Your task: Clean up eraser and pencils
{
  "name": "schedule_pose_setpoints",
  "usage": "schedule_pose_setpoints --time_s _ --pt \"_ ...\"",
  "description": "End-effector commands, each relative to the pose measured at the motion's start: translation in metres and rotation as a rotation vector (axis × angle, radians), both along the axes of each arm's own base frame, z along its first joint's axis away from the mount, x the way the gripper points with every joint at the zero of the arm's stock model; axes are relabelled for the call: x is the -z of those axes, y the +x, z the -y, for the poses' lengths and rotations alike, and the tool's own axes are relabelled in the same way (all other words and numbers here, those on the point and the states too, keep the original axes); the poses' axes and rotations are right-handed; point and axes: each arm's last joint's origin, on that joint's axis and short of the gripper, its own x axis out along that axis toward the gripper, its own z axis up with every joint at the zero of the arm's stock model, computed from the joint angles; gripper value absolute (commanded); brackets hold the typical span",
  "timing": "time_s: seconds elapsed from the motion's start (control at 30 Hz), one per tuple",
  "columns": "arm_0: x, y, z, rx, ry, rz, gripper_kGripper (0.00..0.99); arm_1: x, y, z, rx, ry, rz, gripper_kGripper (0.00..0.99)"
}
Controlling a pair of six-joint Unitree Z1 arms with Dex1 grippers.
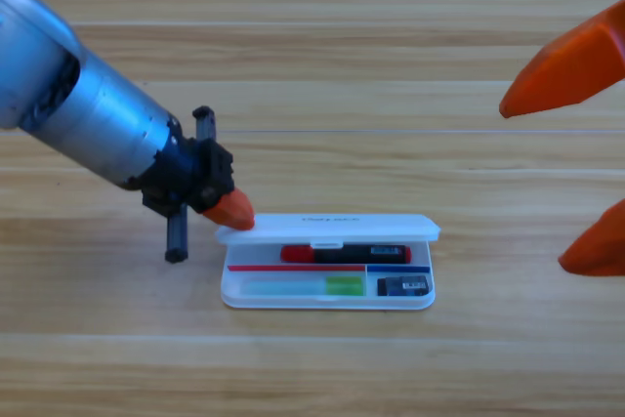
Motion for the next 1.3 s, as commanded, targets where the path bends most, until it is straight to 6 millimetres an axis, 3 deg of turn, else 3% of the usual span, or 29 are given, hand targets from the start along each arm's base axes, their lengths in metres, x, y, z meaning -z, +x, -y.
schedule_pose_setpoints --time_s 0.03,0.57,1.03,1.3 --pt "0.018 -0.014 0.001 0.02 0.02 -0.012 0.0 0.013 0.006 -0.001 0.001 -0.014 -0.044 0.989" --pt "0.037 -0.029 0.021 0.087 0.023 0.015 0.0 0.015 0.007 -0.003 -0.014 -0.011 -0.06 0.989" --pt "0.048 -0.044 0.025 0.116 0.038 0.031 0.0 0.014 0.006 -0.003 -0.019 -0.007 -0.067 0.989" --pt "0.073 -0.036 0.034 0.113 0.049 0.027 0.0 0.014 0.006 -0.003 -0.021 -0.006 -0.068 0.989"
